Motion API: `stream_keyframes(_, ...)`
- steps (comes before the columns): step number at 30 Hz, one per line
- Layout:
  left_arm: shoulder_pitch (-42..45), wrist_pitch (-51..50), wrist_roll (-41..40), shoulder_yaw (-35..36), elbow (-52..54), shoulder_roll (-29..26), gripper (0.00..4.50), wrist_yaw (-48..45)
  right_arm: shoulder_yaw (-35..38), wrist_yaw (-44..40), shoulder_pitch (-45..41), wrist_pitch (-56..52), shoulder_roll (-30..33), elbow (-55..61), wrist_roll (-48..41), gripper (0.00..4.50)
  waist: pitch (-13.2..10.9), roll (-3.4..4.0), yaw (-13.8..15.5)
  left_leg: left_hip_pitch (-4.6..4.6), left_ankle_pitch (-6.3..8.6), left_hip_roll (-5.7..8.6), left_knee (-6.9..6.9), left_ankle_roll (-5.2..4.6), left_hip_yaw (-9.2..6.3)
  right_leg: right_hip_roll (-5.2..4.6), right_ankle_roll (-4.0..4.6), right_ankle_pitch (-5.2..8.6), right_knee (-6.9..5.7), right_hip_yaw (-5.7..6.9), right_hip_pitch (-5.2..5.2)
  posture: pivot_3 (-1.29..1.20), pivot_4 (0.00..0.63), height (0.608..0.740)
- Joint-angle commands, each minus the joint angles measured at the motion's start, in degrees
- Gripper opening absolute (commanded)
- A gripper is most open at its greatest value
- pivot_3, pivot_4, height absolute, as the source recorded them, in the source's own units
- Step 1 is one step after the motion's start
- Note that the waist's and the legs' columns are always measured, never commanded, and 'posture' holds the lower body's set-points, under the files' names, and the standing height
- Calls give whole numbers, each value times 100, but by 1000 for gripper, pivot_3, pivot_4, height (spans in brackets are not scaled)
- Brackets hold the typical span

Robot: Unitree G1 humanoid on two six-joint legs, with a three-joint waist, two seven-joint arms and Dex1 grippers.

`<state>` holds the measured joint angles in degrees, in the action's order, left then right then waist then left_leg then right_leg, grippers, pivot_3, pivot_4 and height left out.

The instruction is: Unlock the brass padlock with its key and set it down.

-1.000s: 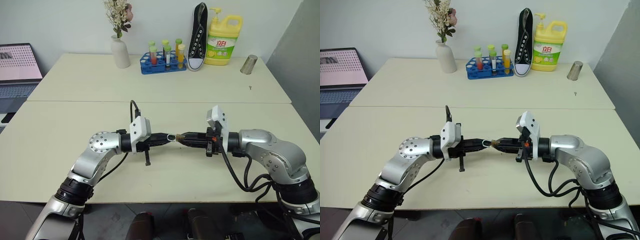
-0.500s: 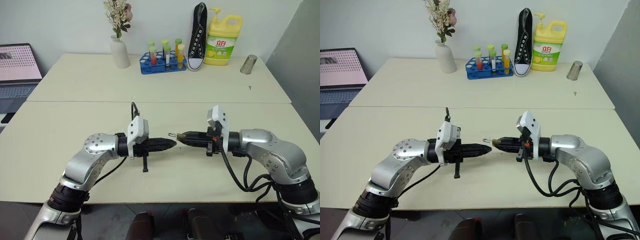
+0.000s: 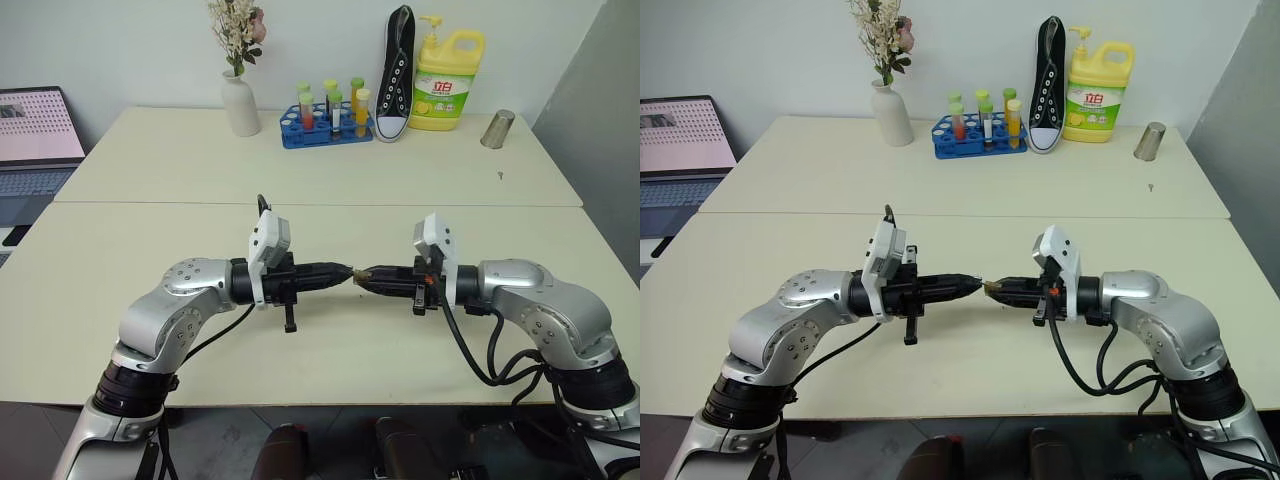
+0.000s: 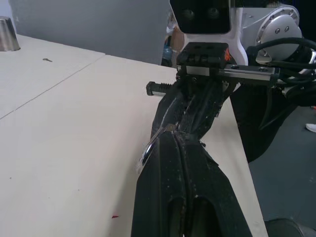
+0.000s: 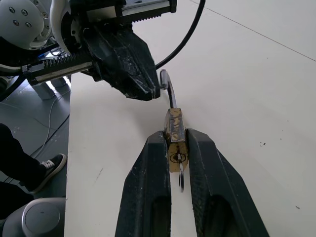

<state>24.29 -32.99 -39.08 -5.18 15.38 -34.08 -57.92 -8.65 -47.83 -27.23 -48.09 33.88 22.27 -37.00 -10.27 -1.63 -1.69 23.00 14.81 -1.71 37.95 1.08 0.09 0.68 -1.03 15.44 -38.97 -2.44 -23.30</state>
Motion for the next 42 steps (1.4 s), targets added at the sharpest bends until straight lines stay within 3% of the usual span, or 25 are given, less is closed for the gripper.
stream_keyframes(1,117,-40,-92,171,203,14,0,38,20,-82,10,93,37,206,-1,152,0,0,0,0,0,0,0,0,0,0,0,0,0,0,0,0,150,740)
stream_keyframes(10,72,272,276,122,210,-83,0,-24,18,-147,28,80,90,206,3,152,0,0,0,0,0,0,0,0,0,0,0,0,0,0,0,0,150,740)
stream_keyframes(13,49,1106,957,72,53,-205,0,-126,48,-139,47,17,120,205,-43,152,0,0,0,-1,0,0,-1,0,0,0,0,0,1,-1,0,0,150,740)
stream_keyframes(16,102,3292,2241,-93,-723,-578,0,-527,240,59,48,-548,62,120,-421,152,0,0,1,-3,0,0,-2,0,3,0,2,0,1,-2,0,0,150,740)
stream_keyframes(18,61,4580,2787,-171,-1161,-708,361,-689,393,275,4,-1075,-84,1,-762,152,0,1,1,-6,0,-1,-4,0,5,0,20,-9,1,-5,0,0,150,740)
stream_keyframes(23,-400,5846,2914,-332,-1322,-947,1829,-1274,698,904,-196,-2060,-552,-442,-1179,152,-1,1,-5,-1,0,0,-5,0,15,-27,30,-13,5,-9,-1,0,150,740)
stream_keyframes(26,-615,6130,2876,-321,-1310,-1060,2823,-1388,866,1196,-294,-2616,-828,-790,-1396,152,-1,2,-2,0,0,-2,-6,0,13,-28,30,-13,6,-6,-3,0,150,740)
stream_keyframes(31,-854,5700,2701,-236,-1003,-1102,4415,-1257,932,1551,-489,-2974,-1274,-1395,-1312,152,-2,3,-11,0,0,-3,-5,0,9,-25,27,-12,2,-3,-3,0,150,740)
stream_keyframes(42,-1080,5117,2659,-127,-729,-1201,4500,-1069,514,1500,-715,-2875,-1286,-2263,-735,152,-3,5,-17,0,0,-4,-7,-1,9,-22,5,1,2,-2,-5,0,150,740)
